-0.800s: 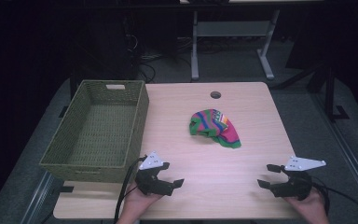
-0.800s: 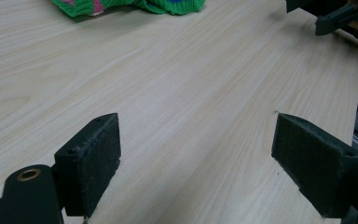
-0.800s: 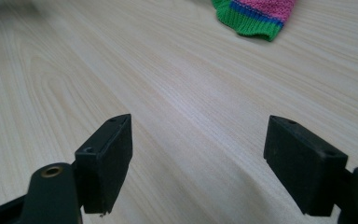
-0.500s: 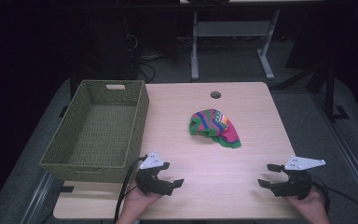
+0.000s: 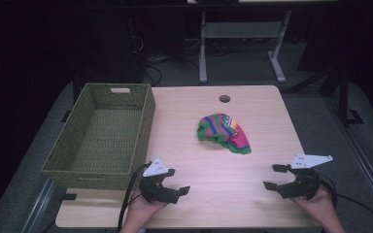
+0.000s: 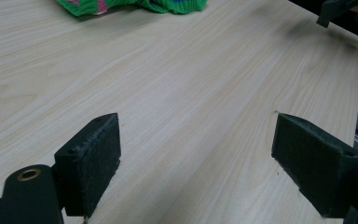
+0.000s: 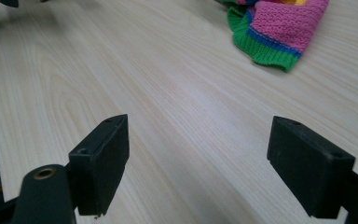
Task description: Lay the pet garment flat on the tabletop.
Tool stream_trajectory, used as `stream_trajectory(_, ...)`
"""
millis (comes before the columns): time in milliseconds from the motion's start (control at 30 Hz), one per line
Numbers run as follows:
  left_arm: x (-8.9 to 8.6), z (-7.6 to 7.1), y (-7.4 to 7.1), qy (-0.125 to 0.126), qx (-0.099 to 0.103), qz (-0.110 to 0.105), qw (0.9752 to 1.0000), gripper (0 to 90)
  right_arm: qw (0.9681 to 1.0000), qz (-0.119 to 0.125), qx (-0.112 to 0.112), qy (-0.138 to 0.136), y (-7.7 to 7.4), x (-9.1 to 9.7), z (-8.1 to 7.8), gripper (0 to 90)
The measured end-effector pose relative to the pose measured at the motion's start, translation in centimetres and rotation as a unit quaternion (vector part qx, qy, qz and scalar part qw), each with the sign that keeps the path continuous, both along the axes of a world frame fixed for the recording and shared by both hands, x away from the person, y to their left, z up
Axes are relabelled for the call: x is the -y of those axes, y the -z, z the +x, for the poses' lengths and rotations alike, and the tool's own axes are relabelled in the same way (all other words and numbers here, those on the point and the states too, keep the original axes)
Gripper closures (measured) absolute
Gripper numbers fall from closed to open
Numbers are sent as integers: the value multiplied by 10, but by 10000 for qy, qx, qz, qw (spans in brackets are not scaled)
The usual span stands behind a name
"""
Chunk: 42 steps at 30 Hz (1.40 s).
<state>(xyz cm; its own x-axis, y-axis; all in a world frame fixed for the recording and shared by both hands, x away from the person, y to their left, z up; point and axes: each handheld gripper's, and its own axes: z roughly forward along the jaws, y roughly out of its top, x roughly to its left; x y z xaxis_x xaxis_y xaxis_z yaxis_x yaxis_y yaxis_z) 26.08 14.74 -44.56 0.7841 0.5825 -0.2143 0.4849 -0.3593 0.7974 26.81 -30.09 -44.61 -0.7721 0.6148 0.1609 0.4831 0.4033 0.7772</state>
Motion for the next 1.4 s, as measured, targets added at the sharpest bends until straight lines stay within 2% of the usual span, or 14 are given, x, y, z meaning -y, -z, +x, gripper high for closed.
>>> stream_trajectory(67, 0, 0, 0, -9, -5, -24, 10000, 151, 9999, -94, -48, -73, -2, -4, 4, 192)
stream_trajectory(167, -1, 1, 0, -18, -10, -33, 10000, 151, 9999, -94, -56, -110, -4, -6, 6, 189)
stream_trajectory(333, -1, 1, 0, -2, -7, -27, 10000, 151, 9993, -121, -202, -286, -9, -12, 13, 178)
stream_trajectory(433, -1, 1, 0, 6, -4, -21, 10000, 151, 9987, -235, -237, -383, -12, -17, 19, 178)
stream_trajectory(733, -2, 0, 0, 3, 7, -49, 10000, 151, 9978, -350, -241, -502, -22, -21, 35, 178)
stream_trajectory(1033, -1, 0, 0, 42, 18, -20, 10000, 151, 9971, -330, -356, -586, -29, -26, 50, 178)
stream_trajectory(1067, -1, 0, 0, 41, 15, -22, 10000, 151, 9968, -387, -337, -618, -30, -27, 54, 178)
stream_trajectory(1400, -4, 1, -1, 6, 36, -43, 10000, 151, 9960, -416, -321, -717, -39, -37, 70, 178)
